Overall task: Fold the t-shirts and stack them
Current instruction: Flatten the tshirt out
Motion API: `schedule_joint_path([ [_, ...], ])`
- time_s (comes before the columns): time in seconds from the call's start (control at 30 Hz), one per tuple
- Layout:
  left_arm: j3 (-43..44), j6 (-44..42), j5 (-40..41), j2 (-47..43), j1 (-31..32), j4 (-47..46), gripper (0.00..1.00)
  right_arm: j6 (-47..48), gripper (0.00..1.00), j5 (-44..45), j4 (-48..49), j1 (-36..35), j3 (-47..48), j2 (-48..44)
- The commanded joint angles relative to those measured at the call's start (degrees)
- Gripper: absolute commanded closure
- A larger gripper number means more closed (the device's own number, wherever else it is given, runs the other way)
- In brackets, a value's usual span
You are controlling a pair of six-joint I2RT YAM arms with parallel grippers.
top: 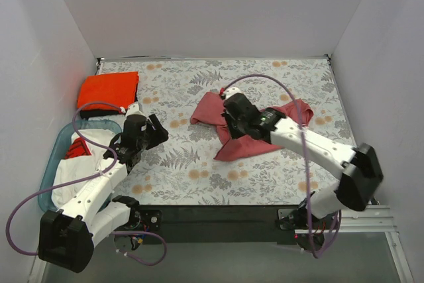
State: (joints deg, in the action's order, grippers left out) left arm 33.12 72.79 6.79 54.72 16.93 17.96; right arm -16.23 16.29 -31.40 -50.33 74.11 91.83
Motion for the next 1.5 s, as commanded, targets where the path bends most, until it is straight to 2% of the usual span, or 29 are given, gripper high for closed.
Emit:
schedule_joint_path([
  [0.0,-0.08,-1.08,0.33,0.12,-0.40,-0.20,0.39,-5.47,0.99,4.79,-5.59,0.32,-10.18,-13.14],
  [0.03,0.01,-1.08,0.25,0.30,-0.40,-0.20,0.39,-6.79,0.99,5.67,-8.56,0.40,-12.38,-19.43],
  [0.2,0.01,-1.16,-0.11,0.92,-0.40,-0.20,0.39,-22.15,0.99,11.39,-21.49,0.75,-23.55,-38.71],
  [0.23,0.01,-1.25,-0.02,1.09,-0.40,-0.20,0.39,-24.44,0.99,11.74,-23.43,0.76,-24.53,-44.84],
  [0.27,-0.08,-1.25,-0.02,1.27,-0.40,-0.11,0.39,-28.90,0.99,11.92,-27.62,0.76,-25.14,-47.86],
  [0.37,0.10,-1.08,-0.80,2.58,-0.40,-0.11,0.38,-33.59,0.96,11.57,-33.44,0.76,-26.29,-58.32],
  [0.47,1.06,-0.20,-4.05,5.38,-0.32,-0.11,0.38,-36.06,0.87,11.04,-36.27,0.84,-25.42,-65.98],
  [0.5,2.11,-0.11,-6.15,6.27,-0.32,-0.11,0.38,-35.98,0.77,10.69,-37.06,0.84,-25.15,-67.30],
  [0.53,2.64,0.15,-6.69,7.15,-0.32,-0.11,0.37,-35.80,0.73,10.34,-37.24,0.76,-24.54,-68.88],
  [0.57,3.08,0.76,-6.70,9.16,-0.23,-0.29,0.36,-35.45,0.65,9.64,-37.42,0.76,-24.27,-69.15],
  [0.67,5.71,1.30,-10.47,14.42,0.47,-0.90,0.35,-33.70,0.51,10.33,-37.33,0.76,-22.35,-67.49],
  [0.73,8.53,1.91,-11.71,17.77,1.70,-0.99,0.35,-31.86,0.46,11.04,-36.98,0.76,-20.68,-64.51],
  [0.8,10.37,2.26,-11.36,22.50,3.28,-1.51,0.34,-29.93,0.38,12.36,-35.50,0.76,-19.18,-62.40],
  [1.0,17.49,2.53,-7.76,32.63,7.24,-5.03,0.33,-19.11,0.32,11.74,-21.62,0.84,-20.22,-49.41],
  [1.03,19.07,2.18,-7.49,35.34,7.76,-5.38,0.33,-18.23,0.32,11.83,-16.29,0.84,-20.93,-48.51],
  [1.13,21.19,1.65,-4.94,39.83,8.64,-5.83,0.33,-13.76,0.29,9.22,-9.05,2.77,-24.00,-44.82],
  [1.23,23.30,1.21,-3.28,42.57,9.44,-6.79,0.33,-10.76,0.29,3.33,-3.33,11.28,-26.19,-39.55],
  [1.27,24.26,1.04,-2.31,44.14,9.61,-6.97,0.33,-10.14,0.29,-0.52,-0.88,17.04,-26.81,-38.41],
  [1.4,25.41,0.95,-1.08,47.05,9.70,-8.54,0.34,-6.11,0.30,-8.10,6.67,29.82,-30.33,-33.67],
  [1.47,25.67,0.95,-1.07,48.28,9.70,-9.42,0.34,-5.66,0.34,-15.22,9.41,35.61,-31.39,-31.29],
])
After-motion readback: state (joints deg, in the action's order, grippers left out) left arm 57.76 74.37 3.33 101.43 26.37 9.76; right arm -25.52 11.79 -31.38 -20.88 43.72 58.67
